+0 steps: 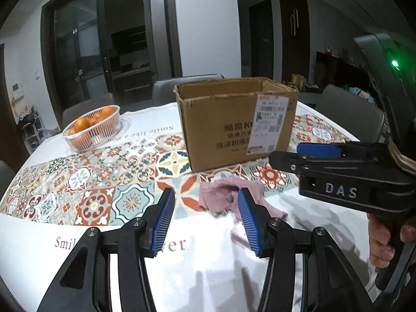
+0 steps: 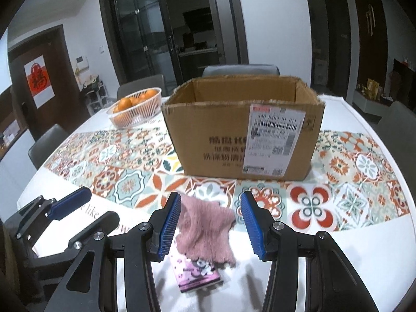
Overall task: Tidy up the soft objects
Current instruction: 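Move both tools back to the pink towel and tissue pack on the table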
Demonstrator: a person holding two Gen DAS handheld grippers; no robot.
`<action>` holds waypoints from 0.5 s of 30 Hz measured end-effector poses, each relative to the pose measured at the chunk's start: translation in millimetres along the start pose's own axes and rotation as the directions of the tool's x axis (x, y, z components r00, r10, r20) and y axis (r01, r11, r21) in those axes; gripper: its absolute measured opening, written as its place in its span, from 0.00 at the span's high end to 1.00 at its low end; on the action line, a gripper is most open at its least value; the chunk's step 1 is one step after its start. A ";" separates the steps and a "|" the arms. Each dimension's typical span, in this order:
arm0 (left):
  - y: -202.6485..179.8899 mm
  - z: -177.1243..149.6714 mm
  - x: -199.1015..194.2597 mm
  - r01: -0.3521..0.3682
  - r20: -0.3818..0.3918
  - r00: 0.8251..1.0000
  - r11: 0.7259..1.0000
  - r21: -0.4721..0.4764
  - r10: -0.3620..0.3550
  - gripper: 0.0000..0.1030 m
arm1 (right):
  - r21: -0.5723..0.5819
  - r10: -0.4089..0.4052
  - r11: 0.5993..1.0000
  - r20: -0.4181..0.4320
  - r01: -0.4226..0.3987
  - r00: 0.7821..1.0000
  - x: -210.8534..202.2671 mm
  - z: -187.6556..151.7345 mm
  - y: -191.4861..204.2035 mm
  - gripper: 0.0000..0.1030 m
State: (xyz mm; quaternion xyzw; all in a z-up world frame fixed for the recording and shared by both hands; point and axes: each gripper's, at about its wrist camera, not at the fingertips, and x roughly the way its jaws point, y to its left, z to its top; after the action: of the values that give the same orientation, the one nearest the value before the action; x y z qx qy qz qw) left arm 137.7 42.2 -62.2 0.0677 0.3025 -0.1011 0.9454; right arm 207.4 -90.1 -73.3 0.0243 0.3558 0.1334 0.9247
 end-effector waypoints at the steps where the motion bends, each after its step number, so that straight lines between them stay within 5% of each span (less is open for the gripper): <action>1: -0.1 -2.5 0.2 0.005 -0.004 1.000 1.000 0.003 -0.005 0.52 | -0.002 0.000 1.000 -0.006 0.000 1.000 1.4 -1.6 0.2 0.52; 15: -16.3 -29.0 19.9 0.086 -0.080 0.993 0.995 0.043 -0.083 0.49 | -0.031 0.013 0.999 -0.086 -0.016 0.996 30.6 -13.6 4.0 0.52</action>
State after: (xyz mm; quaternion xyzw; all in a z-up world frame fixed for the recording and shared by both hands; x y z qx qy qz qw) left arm 133.7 28.8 -98.4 0.0806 0.3392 -0.1453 0.9259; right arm 219.3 -78.9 -102.9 0.0066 0.3927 0.1468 0.9078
